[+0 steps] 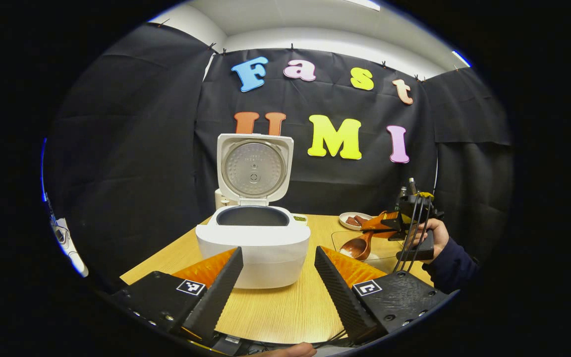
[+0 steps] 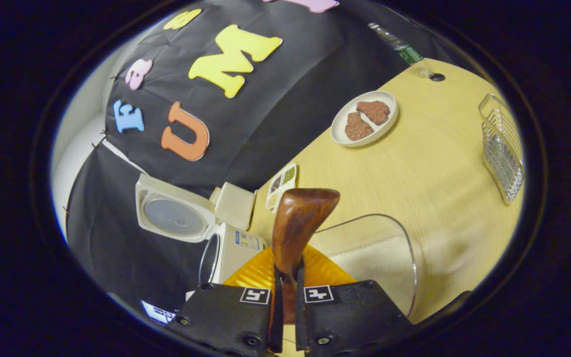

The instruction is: Close the left gripper, press the button to open the rice cooker; take a wooden spoon from the chopstick holder with the right hand, scoop a spoonful of rice and pour it into the rice cooker, then put the wooden spoon back into the chopstick holder.

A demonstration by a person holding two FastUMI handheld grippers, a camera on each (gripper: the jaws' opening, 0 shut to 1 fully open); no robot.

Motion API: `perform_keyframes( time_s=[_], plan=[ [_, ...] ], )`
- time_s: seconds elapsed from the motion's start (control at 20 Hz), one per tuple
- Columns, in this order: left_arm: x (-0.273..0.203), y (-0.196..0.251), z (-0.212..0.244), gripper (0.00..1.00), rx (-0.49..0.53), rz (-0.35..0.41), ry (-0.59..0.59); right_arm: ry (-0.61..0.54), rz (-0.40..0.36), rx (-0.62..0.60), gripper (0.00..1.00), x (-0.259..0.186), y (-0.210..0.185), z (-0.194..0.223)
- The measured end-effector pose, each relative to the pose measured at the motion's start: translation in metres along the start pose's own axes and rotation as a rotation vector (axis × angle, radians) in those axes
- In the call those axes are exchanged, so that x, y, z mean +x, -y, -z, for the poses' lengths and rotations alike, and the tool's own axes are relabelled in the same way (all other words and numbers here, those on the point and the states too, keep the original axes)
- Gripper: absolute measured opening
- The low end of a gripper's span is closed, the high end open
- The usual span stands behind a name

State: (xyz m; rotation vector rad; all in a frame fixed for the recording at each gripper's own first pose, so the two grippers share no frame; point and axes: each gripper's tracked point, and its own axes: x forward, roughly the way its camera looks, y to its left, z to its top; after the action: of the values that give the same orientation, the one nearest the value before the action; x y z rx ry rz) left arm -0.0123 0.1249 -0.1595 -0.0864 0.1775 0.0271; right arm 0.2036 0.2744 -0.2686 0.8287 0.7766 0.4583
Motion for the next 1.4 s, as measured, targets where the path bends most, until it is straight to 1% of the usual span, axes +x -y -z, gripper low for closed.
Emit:
perform_keyframes(
  time_s=[0.1, 0.15, 0.2, 0.3, 0.35, 0.4, 0.45, 0.6, 0.85, 1.1, 1.25, 1.4],
  plan=[
    [-0.001, 0.003, -0.002, 0.93, 0.008, 0.001, 0.002, 0.025, -0.039, 0.066, 0.11, -0.010, -0.002, -0.011],
    [-0.003, 0.005, -0.004, 0.93, 0.013, 0.004, 0.005, 0.040, -0.080, 0.104, 0.12, -0.017, -0.007, -0.017],
    [-0.003, 0.006, -0.006, 0.93, 0.016, 0.006, 0.008, 0.061, -0.143, 0.152, 0.12, -0.026, -0.018, -0.025],
    [-0.004, 0.008, -0.009, 0.93, 0.023, 0.009, 0.014, 0.107, -0.303, 0.286, 0.11, -0.047, -0.047, -0.044],
    [-0.004, 0.010, -0.011, 0.93, 0.025, 0.013, 0.015, 0.109, -0.351, 0.335, 0.11, -0.056, -0.057, -0.049],
    [-0.006, 0.011, -0.011, 0.93, 0.026, 0.016, 0.016, 0.108, -0.378, 0.353, 0.11, -0.063, -0.061, -0.049],
    [-0.007, 0.011, -0.013, 0.93, 0.027, 0.019, 0.019, 0.116, -0.389, 0.352, 0.12, -0.068, -0.067, -0.052],
    [-0.011, 0.011, -0.018, 0.93, 0.028, 0.025, 0.038, 0.141, -0.394, 0.302, 0.11, -0.081, -0.087, -0.056],
    [-0.018, 0.006, -0.015, 0.93, 0.003, 0.037, 0.028, 0.171, -0.388, 0.209, 0.11, -0.082, -0.123, -0.055],
    [-0.032, 0.000, -0.022, 0.93, 0.011, 0.044, 0.046, 0.184, -0.402, 0.153, 0.11, -0.068, -0.170, -0.055],
    [-0.041, -0.011, -0.022, 0.92, 0.011, 0.028, 0.052, 0.201, -0.388, 0.092, 0.11, -0.053, -0.201, -0.057],
    [-0.049, -0.020, -0.017, 0.93, -0.003, 0.015, 0.049, 0.211, -0.352, 0.019, 0.11, -0.028, -0.230, -0.052]
  ],
)
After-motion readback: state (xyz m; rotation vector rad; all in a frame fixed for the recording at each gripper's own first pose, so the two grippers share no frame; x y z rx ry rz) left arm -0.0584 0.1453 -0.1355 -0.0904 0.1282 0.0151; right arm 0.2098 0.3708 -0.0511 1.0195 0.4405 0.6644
